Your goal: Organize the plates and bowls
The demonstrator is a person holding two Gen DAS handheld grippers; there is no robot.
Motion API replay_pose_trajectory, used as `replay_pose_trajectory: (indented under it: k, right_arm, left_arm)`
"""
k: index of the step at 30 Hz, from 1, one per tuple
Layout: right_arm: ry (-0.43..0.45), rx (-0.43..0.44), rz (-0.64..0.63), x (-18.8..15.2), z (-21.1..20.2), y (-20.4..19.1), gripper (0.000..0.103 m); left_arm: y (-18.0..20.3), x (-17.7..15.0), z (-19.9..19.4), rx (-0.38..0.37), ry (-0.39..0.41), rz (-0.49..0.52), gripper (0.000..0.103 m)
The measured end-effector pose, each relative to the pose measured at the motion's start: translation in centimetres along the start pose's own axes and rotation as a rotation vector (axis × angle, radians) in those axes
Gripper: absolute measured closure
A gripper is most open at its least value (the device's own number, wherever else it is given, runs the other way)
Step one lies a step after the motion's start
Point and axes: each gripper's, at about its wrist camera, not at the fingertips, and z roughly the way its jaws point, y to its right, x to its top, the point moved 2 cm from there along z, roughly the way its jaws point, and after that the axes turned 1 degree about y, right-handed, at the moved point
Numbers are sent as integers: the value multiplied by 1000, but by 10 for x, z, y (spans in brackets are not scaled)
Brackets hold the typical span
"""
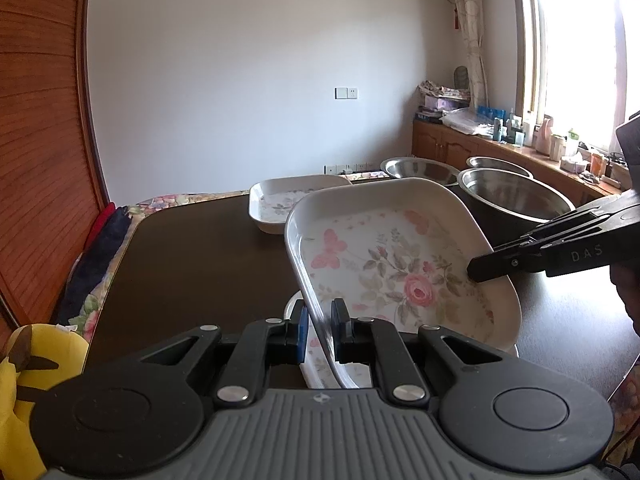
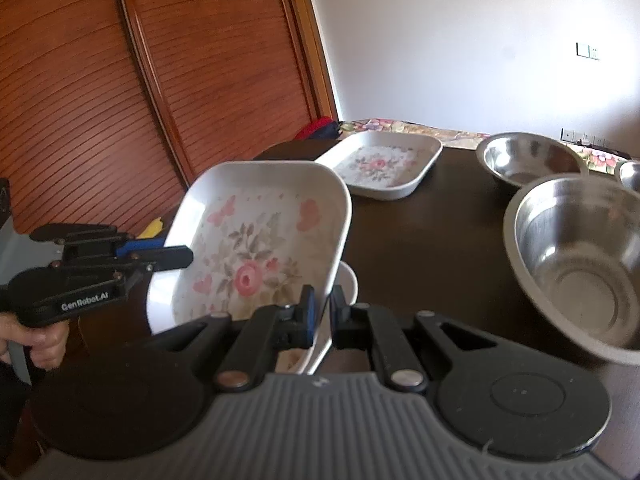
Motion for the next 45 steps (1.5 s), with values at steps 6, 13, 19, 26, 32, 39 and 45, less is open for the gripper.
replay_pose_trajectory:
  k: [6, 13, 19, 26, 32, 39, 45]
  right_arm:
    - [-6, 3, -10, -2, 0, -2, 94]
    - [-13, 1, -40, -1, 1, -5, 94]
    - [-29, 7, -39, 1, 6, -5, 92]
    - [-41, 5, -40, -3, 8, -7, 90]
    - [-36, 3, -33, -3, 5, -8, 89]
    - [-26, -23, -54, -2, 2, -7, 88]
    - [22, -44, -87, 4, -9, -7, 87]
  left_arm:
    - [-1, -5, 0, -5, -9, -22, 61]
    - [-3, -11, 7, -3, -36, -28, 61]
    - [-7, -11, 12, -2, -41, -27, 61]
    - [-8, -15, 17, 4, -52, -38, 61]
    - [-9, -17, 20, 10, -58, -47, 61]
    - [-8, -13, 18, 18, -33, -47, 61]
    - [-7, -3, 17, 25, -5, -43, 61]
